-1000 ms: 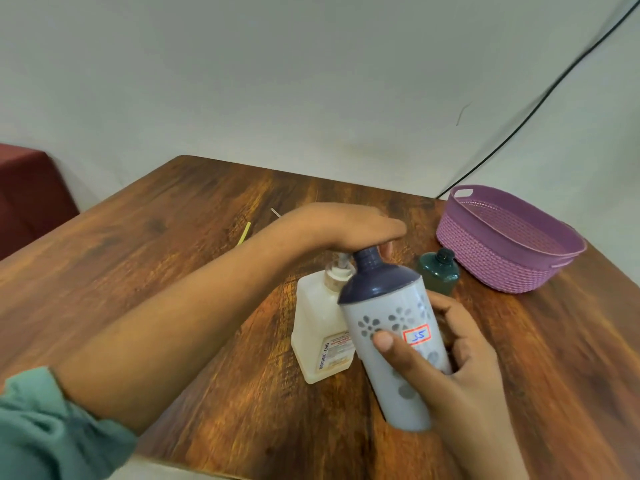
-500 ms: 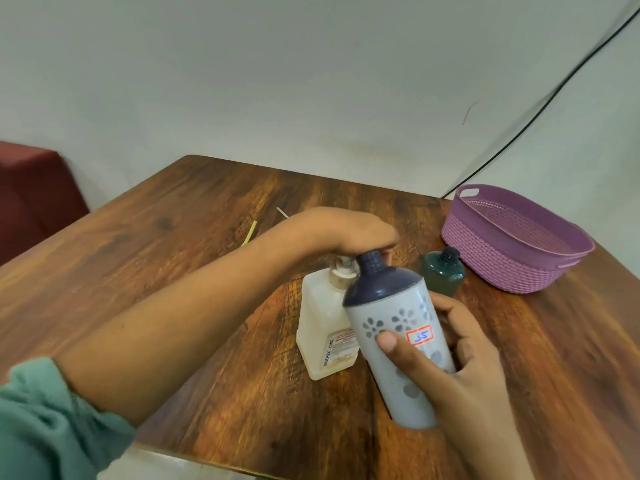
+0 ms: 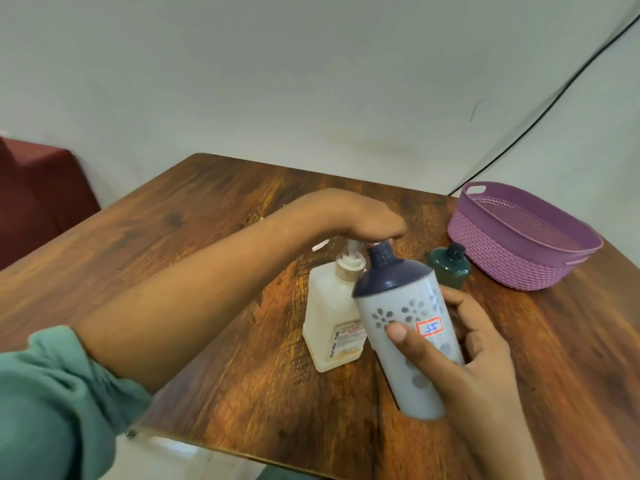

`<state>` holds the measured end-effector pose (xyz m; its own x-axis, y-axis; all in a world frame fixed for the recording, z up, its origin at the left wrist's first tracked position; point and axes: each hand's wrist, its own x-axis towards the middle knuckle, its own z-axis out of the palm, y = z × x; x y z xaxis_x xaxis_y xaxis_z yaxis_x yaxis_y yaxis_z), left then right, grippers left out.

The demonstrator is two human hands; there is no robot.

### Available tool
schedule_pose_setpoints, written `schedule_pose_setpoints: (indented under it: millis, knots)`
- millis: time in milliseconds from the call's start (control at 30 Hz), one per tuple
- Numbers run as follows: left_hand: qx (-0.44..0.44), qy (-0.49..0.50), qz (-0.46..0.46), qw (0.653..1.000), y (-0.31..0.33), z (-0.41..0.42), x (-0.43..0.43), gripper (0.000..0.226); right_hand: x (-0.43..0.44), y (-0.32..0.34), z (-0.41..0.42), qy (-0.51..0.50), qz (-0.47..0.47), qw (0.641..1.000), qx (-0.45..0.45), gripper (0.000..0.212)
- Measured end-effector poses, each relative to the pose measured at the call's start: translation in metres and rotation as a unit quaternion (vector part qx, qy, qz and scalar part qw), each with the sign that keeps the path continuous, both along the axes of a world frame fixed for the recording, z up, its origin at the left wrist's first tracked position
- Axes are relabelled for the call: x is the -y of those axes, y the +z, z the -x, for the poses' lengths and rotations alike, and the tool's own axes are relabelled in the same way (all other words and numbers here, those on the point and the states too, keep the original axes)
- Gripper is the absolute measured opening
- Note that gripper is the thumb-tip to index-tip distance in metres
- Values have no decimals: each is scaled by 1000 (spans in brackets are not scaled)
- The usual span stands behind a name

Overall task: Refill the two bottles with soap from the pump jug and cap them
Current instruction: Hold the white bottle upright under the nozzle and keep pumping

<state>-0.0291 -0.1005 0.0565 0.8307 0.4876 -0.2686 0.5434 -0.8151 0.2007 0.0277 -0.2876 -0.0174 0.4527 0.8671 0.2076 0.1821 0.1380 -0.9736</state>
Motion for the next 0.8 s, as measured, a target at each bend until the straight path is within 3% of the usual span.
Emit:
schedule_pose_setpoints:
  millis: [433,700,800]
  knots:
    - [-31,5,-28,999,8,-4,1,29,0,1,-3,-3,-1,1000,2,64]
    - [-25,-57,-34,998,1,0,0,19,-1,2,-5,13,4,1000,9,66]
    - [-6,-21,-29,999,3,0,-4,33,-2,2,-5,17,0,1000,-6,64]
